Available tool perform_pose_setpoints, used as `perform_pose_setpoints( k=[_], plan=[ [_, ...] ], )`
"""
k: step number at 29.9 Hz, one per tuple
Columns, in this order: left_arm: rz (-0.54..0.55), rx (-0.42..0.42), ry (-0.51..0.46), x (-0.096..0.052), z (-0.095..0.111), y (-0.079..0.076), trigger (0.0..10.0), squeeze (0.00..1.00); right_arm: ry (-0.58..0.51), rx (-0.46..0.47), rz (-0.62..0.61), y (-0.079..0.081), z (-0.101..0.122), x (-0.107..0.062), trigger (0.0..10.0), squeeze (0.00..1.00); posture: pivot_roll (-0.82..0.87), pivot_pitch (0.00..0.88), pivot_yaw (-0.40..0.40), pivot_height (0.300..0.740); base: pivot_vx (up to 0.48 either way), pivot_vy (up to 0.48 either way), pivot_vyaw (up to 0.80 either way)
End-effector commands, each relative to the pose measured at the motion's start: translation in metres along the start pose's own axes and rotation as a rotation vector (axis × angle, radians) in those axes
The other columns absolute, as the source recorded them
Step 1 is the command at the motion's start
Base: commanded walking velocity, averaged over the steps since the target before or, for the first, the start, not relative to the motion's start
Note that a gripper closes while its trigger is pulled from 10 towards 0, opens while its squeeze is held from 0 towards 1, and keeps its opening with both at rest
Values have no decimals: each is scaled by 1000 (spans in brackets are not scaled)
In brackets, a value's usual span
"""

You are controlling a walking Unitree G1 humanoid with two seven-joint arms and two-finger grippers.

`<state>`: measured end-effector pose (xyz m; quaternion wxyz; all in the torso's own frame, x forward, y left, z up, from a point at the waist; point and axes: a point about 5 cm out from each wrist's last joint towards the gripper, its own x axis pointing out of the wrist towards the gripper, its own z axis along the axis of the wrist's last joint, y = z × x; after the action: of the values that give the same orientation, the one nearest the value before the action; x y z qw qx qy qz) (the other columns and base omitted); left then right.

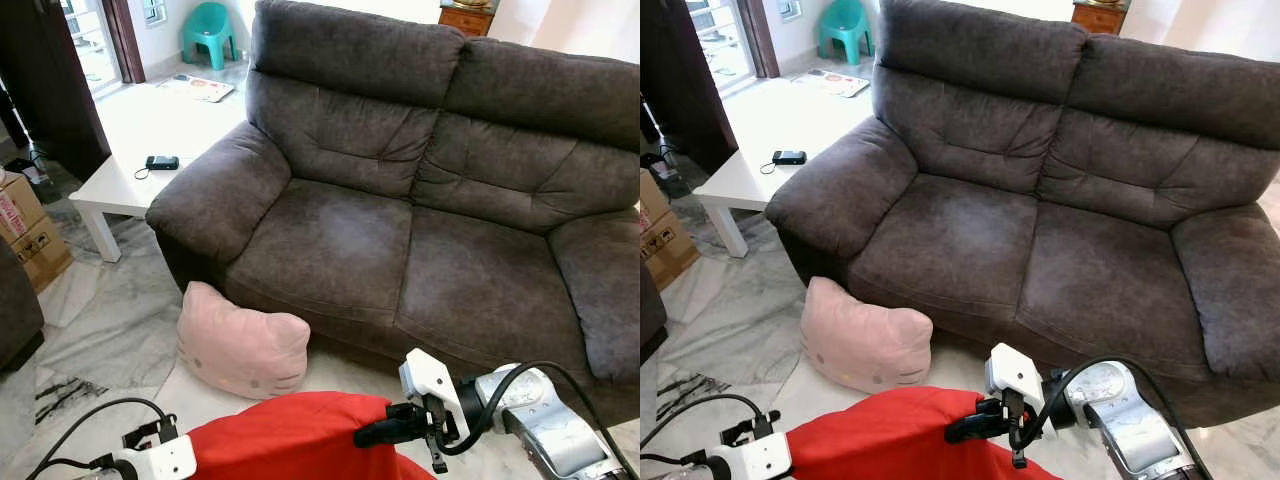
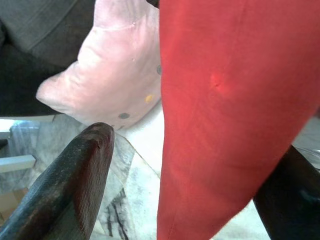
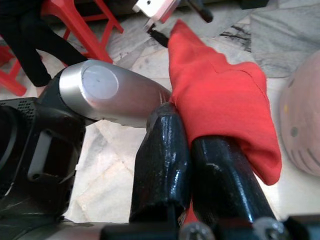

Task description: Move the pillow to the sofa from floor

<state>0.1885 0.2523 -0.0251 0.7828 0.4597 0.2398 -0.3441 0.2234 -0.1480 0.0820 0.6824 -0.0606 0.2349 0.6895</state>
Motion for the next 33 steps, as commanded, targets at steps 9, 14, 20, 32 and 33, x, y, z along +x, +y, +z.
perform_pose_setpoints(
  k=[9, 14, 20, 32, 33],
  plan=[
    [-94, -85, -26, 6, 2, -16, 10000, 0, -58, -82, 47, 6, 20, -5, 10000, 0, 97, 0, -133, 740, 0, 0, 0],
    [-110, -67, 17, 7, -2, -20, 10000, 0, -56, -82, 46, 7, 21, -6, 10000, 0, 90, 0, -136, 740, 0, 0, 0],
    [-89, -62, 50, 7, -8, -17, 0, 0, -52, -81, 41, 7, 21, -8, 10000, 0, 89, 0, -140, 740, 0, 0, 0],
    [-85, -73, 30, 10, -4, -20, 0, 0, -51, -81, 38, 6, 22, -8, 10000, 0, 88, 0, -144, 740, 0, 0, 0],
    [-84, -73, 29, 10, -3, -20, 0, 0, -51, -81, 38, 6, 22, -8, 10000, 0, 88, 0, -144, 740, 0, 0, 0]
  ],
)
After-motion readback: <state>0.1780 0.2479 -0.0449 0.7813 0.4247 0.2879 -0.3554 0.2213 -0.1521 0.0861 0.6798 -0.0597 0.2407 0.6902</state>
